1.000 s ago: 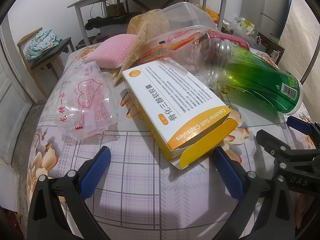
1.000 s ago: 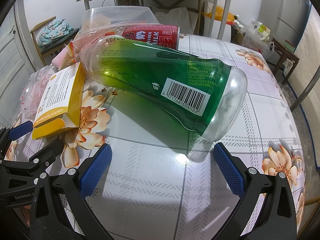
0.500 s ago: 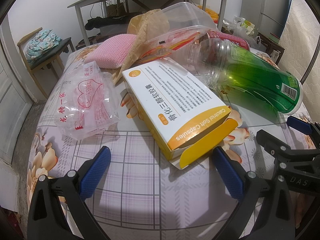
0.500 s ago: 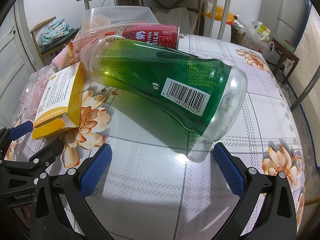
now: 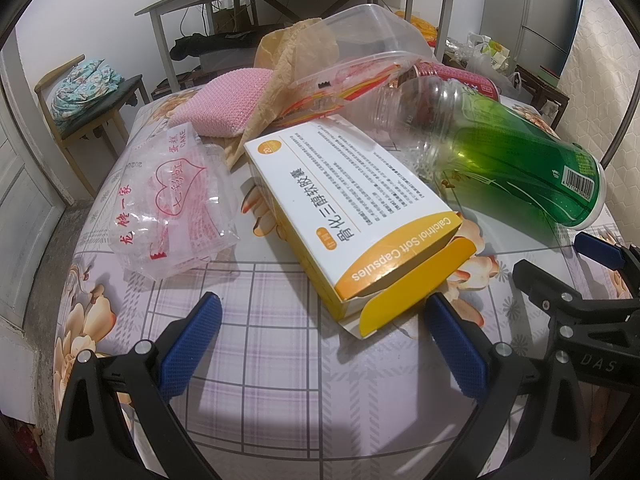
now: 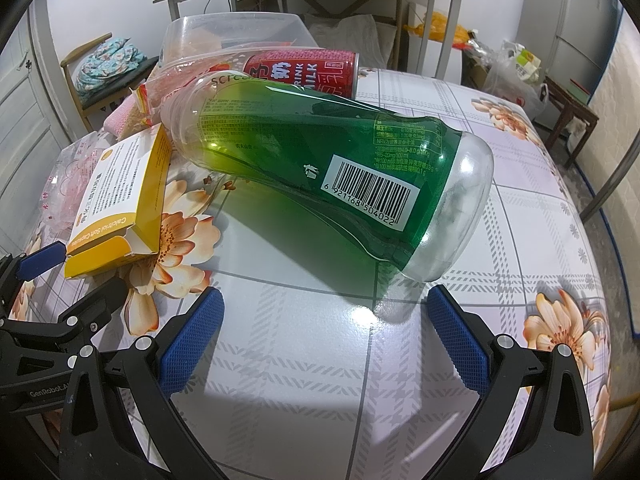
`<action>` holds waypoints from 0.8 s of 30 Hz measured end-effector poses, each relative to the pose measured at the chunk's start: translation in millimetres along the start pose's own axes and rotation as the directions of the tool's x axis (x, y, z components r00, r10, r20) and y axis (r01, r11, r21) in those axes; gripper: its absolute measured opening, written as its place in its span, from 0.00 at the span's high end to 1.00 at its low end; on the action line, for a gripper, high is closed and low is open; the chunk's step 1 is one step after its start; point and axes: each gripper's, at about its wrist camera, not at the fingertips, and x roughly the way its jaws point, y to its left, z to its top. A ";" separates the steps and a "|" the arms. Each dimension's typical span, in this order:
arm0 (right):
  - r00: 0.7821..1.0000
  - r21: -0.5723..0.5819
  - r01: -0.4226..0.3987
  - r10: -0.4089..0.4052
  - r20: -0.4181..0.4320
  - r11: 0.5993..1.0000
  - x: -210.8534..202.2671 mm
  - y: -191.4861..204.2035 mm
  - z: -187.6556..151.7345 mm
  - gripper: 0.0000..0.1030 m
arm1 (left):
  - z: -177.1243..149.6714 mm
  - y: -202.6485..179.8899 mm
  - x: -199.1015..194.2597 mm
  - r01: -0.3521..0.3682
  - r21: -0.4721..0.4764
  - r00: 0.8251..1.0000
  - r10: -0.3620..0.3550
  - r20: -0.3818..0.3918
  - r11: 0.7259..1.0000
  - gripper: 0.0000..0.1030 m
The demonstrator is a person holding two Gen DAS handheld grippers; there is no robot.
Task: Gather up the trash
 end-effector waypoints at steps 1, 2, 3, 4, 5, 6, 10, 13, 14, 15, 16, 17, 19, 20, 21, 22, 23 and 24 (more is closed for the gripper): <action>1.000 0.000 0.000 0.000 0.000 1.000 -0.1 0.1 0.0 0.06 | 0.1 0.0 0.1 0.000 0.000 1.000 0.000 0.000 1.000 0.04; 1.000 0.000 0.000 0.000 0.000 1.000 0.0 0.4 0.1 0.06 | -0.1 -0.1 0.0 0.000 0.000 1.000 0.000 0.000 1.000 0.04; 1.000 0.000 0.001 -0.001 0.000 1.000 0.0 0.7 0.2 0.06 | -0.1 0.0 -0.1 0.000 0.000 1.000 0.000 0.000 1.000 0.04; 1.000 0.000 0.001 -0.001 0.000 1.000 0.3 0.2 0.6 0.06 | -0.1 0.0 0.0 0.000 0.000 1.000 0.000 0.000 1.000 0.04; 1.000 0.000 0.001 -0.001 0.000 1.000 0.7 0.1 1.3 0.06 | 0.0 0.0 0.0 0.000 0.000 1.000 0.000 0.000 1.000 0.04; 1.000 0.001 0.001 -0.001 0.000 1.000 0.7 0.1 1.5 0.06 | 0.1 -0.1 0.0 0.000 0.000 1.000 0.000 0.000 1.000 0.04; 1.000 0.002 0.003 -0.003 0.000 1.000 0.5 0.3 2.2 0.06 | -0.1 0.0 0.0 0.000 0.000 1.000 0.000 0.000 1.000 0.04; 1.000 0.009 0.007 -0.007 0.000 1.000 0.8 0.6 2.7 0.06 | -0.1 0.0 0.0 0.000 0.000 1.000 0.000 0.000 1.000 0.04; 1.000 0.014 0.011 -0.011 0.000 1.000 1.0 1.1 3.2 0.06 | -0.1 0.0 -0.1 0.000 0.000 1.000 0.000 0.000 1.000 0.04; 1.000 0.017 0.014 -0.014 -0.001 1.000 1.7 1.7 4.1 0.06 | -0.1 0.0 -0.1 0.000 0.000 1.000 0.000 0.000 1.000 0.04; 1.000 0.020 0.016 -0.016 -0.001 1.000 1.9 2.0 4.5 0.06 | -0.1 0.0 0.0 0.000 0.000 1.000 0.000 0.000 1.000 0.04; 1.000 0.021 0.017 -0.017 -0.001 1.000 2.5 2.2 5.0 0.06 | 0.0 0.0 0.0 0.000 0.000 1.000 0.000 0.000 1.000 0.04; 1.000 0.021 0.017 -0.017 -0.001 1.000 2.5 2.2 5.1 0.06 | -0.1 0.0 0.0 0.000 0.000 1.000 0.000 0.000 1.000 0.04; 1.000 0.021 0.017 -0.017 -0.001 1.000 2.4 2.5 5.1 0.06 | -0.1 0.0 -0.1 0.000 0.000 1.000 0.000 0.000 1.000 0.04; 1.000 0.021 0.017 -0.017 -0.001 1.000 2.5 2.3 5.0 0.06 | -0.1 0.0 0.0 0.000 0.000 1.000 0.000 0.000 1.000 0.04; 1.000 0.021 0.017 -0.017 -0.001 1.000 2.5 2.3 5.0 0.06 | 0.0 0.0 0.0 0.000 0.000 1.000 0.000 0.000 1.000 0.04; 1.000 0.021 0.017 -0.017 -0.001 1.000 2.4 2.3 4.9 0.06 | 0.0 0.0 0.0 0.000 0.000 1.000 0.000 0.000 1.000 0.04; 1.000 0.021 0.017 -0.017 -0.001 1.000 2.4 2.2 4.9 0.06 | -0.1 -0.1 0.0 0.000 0.000 1.000 0.000 0.000 1.000 0.04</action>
